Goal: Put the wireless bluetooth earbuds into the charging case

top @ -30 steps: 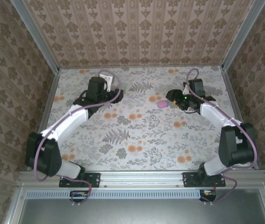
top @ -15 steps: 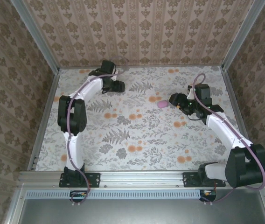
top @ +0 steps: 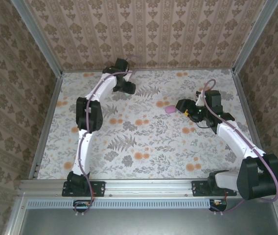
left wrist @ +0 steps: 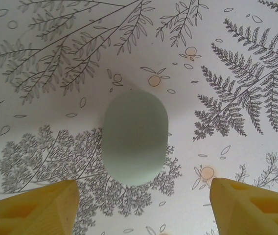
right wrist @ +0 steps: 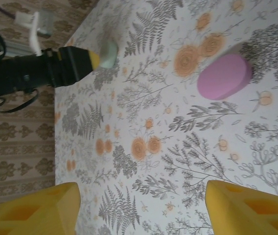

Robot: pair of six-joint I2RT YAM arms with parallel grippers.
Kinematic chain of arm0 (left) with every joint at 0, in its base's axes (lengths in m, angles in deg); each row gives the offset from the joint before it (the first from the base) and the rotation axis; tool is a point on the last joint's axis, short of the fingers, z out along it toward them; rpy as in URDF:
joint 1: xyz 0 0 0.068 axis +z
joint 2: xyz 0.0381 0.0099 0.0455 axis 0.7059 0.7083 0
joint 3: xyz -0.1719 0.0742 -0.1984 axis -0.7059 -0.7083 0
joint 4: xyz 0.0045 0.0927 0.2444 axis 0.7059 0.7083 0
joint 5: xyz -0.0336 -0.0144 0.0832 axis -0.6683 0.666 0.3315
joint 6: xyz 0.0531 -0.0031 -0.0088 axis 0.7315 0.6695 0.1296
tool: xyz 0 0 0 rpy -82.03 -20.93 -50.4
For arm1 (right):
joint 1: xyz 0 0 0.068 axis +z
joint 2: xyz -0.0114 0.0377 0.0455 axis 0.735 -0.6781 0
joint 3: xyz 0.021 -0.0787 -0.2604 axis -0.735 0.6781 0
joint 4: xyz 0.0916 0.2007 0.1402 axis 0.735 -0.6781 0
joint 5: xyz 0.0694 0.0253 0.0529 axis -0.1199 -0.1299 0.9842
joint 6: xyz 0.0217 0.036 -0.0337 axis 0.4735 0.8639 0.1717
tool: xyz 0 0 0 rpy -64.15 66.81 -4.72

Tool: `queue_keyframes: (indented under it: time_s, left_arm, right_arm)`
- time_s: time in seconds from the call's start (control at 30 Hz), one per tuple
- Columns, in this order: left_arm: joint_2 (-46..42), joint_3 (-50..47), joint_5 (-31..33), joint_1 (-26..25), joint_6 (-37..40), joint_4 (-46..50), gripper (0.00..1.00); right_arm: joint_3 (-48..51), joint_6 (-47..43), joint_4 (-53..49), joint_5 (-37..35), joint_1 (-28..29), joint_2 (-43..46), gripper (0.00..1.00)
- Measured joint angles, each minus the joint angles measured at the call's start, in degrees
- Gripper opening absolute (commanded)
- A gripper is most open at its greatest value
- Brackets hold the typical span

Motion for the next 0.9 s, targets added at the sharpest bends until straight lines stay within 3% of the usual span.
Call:
queue_keyframes:
  time_s: [0.2,0.5,0.9]
  left_arm:
    - [3.39,3.04,-0.11,-0.37,1.29,0.61,0.68]
    - [6.67,5.53,0.74,-0.59,3.21,0.72,0.66]
    - [8.35,6.95,1.38,-0.63,5.31,0.31,0.52]
  right_arm:
    - [0.42,2.25,4.74,4.63,0.0,-0.48,0.73]
    - [0.42,3.65,5.33,6.05,0.0,-2.89,0.73]
    - [-0.52,4.76,5.27,6.38,0.0,-3.96,0.73]
